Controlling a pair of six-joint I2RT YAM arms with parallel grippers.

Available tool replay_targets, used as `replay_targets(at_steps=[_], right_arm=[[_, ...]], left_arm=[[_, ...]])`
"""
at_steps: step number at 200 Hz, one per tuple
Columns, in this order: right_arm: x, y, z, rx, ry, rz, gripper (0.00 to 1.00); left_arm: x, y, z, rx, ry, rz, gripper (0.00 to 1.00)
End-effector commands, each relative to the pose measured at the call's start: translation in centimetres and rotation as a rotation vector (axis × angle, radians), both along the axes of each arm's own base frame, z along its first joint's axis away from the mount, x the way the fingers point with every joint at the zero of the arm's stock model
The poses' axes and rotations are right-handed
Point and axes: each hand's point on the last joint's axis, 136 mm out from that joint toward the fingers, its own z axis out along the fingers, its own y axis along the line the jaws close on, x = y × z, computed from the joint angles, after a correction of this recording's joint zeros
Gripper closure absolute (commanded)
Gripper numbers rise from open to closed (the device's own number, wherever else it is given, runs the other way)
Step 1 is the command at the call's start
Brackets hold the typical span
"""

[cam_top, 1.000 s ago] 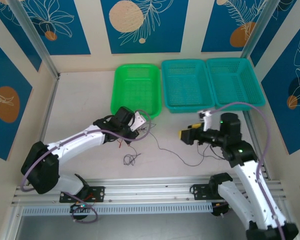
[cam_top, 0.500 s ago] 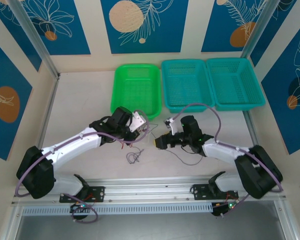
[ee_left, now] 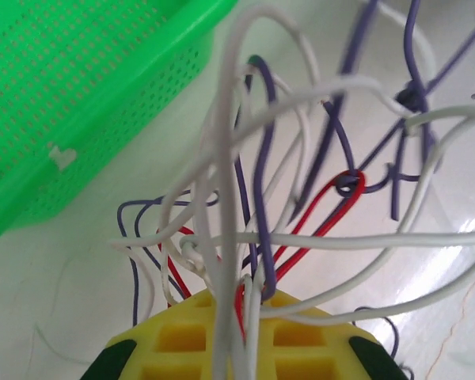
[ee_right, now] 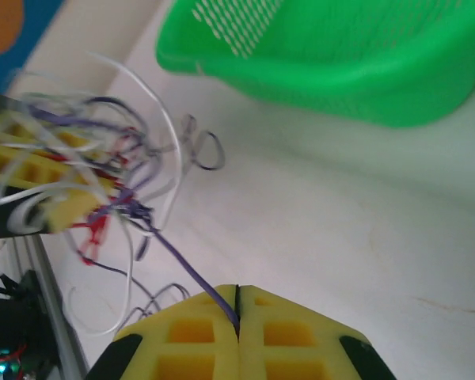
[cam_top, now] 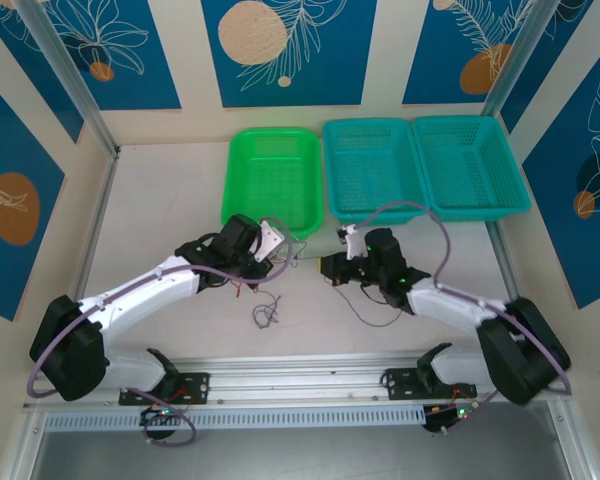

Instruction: Untangle the cables

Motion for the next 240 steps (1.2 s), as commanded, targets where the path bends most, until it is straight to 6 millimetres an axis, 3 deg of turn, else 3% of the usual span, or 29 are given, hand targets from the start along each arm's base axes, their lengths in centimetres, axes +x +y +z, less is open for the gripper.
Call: replay_targets(at_steps=[1, 66, 85, 104, 129, 154, 171, 205, 240], right_arm=[[1.6, -6.9, -1.9, -0.063, 0.072, -0.331, 1.00], [1.4, -17.7, 1.2, 0.024, 0.069, -0.739, 1.00], [1.6, -18.4, 2.3, 0.059, 0.043, -0.727, 1.00], [1.8, -16.5, 5.0, 0.117, 0.005, -0.605, 1.00], [1.7, -14.0, 11.1, 0.151, -0.003, -0.470, 1.00], [1.5, -10.5, 18.9, 0.184, -0.042, -0.309, 1.00], [1.4, -7.3, 24.7, 0.206, -0.074, -0.177, 1.00], [1.6, -1.6, 35.1, 0.220, -0.277, -0.003, 1.00], [4.0, 1.4, 44.6, 0.319, -0.528, 0.064, 1.00]], left_arm=[[0.3, 5.6, -2.3, 0.163, 0.072, 0.218, 0.99], [0.5, 9.1, -3.2, 0.188, 0.116, 0.377, 1.00], [0.3, 9.4, -3.1, 0.160, 0.116, 0.383, 1.00], [0.0, 8.1, -3.0, 0.104, 0.129, 0.316, 1.00], [-0.8, 4.7, -2.6, -0.044, 0.170, 0.186, 1.00], [-1.1, 3.8, -4.0, -0.054, 0.237, 0.183, 0.81], [-0.9, 3.6, -4.5, -0.054, 0.240, 0.197, 0.55], [0.3, 4.0, -2.8, -0.078, 0.154, 0.247, 0.30], [-0.1, 4.5, -0.6, -0.153, 0.057, 0.255, 0.10]])
